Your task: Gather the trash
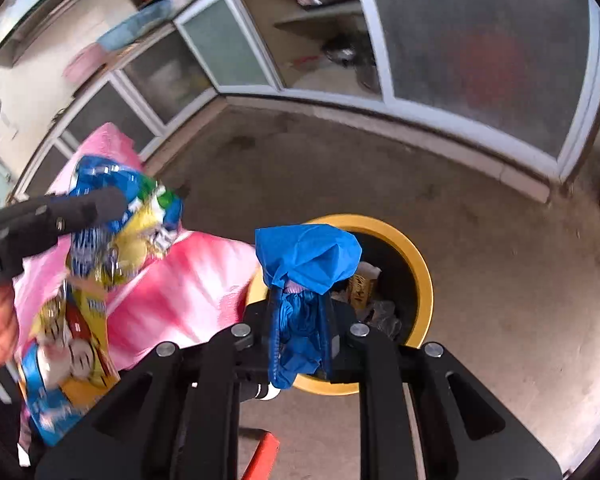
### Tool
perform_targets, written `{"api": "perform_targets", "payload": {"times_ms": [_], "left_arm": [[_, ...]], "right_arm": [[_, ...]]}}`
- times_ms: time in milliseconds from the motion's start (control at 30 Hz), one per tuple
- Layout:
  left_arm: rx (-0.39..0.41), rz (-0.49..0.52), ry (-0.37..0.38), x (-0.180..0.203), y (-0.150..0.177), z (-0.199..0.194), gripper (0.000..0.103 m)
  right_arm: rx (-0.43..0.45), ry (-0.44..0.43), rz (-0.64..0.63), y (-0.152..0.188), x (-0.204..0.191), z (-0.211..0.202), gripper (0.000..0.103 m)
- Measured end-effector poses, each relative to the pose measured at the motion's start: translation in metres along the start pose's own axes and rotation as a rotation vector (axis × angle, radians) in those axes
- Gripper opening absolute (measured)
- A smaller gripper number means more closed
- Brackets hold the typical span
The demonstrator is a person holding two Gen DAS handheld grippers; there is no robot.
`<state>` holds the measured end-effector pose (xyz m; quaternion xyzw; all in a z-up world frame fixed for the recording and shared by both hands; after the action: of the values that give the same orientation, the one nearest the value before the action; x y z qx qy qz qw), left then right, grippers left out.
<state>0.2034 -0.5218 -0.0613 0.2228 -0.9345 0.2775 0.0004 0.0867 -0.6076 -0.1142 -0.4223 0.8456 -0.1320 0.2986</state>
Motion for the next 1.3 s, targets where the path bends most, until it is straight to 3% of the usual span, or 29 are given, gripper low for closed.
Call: {"api": "perform_targets", "payload": {"times_ms": [133,367,467,600,633,667,767,833,1000,1133,1300], "left_arm": [[-0.039,-0.012,-0.015,-0.002,-0.005,0.032,0.022],[-0.057,0.000,-0.021,0.005,-0.012,0.057,0.025],[-0.050,-0.013,-0.029,0.003,-0.014,0.062,0.033],[-0.031,-0.029,-0.038,0.001,-0.015,0.061,0.049],[-0.029,-0.027,-0.035,0.001,-0.013,0.061,0.050],[-0.028,-0.028,-0.036,0.000,-0.012,0.059,0.052],[-0.029,-0.046,-0.013,-0.003,-0.009,0.054,0.056],[-0.013,-0.051,-0.022,-0.006,-0.008,0.046,0.069],[0.030,-0.045,-0.032,-0.004,-0.010,0.023,0.078],[0.060,-0.094,0.001,-0.006,-0.010,0.002,0.078],[0.159,-0.136,0.028,-0.004,-0.002,-0.045,0.085]], "right_arm": [[-0.060,0.020,0.025,0.000,0.013,0.031,0.015],[-0.084,0.041,0.031,0.000,0.021,0.047,0.015],[-0.095,0.046,0.049,-0.002,0.027,0.054,0.018],[-0.109,0.079,0.043,-0.004,0.032,0.059,0.038],[-0.108,0.067,0.055,-0.004,0.034,0.060,0.053],[-0.099,0.060,0.070,-0.005,0.037,0.059,0.062],[-0.099,0.062,0.074,-0.006,0.040,0.056,0.063],[-0.099,0.058,0.078,-0.006,0.040,0.054,0.063],[-0.053,0.054,0.089,-0.013,0.037,0.035,0.064],[0.015,0.070,0.085,-0.015,0.033,0.004,0.065],[0.157,0.166,0.064,-0.008,0.021,-0.042,0.079]]}}
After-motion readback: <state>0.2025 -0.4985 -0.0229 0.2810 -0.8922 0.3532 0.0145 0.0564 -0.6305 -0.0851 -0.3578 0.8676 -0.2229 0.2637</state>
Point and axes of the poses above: each gripper's, at about its wrist camera, not at the fingertips, and z roughly the way its jaws point, x to its right, y to its underside, the point moved 3 cm from there along z, roughly the way its jaws point, and after that the axes turned 3 degrees about -y, right-handed, at the moved point
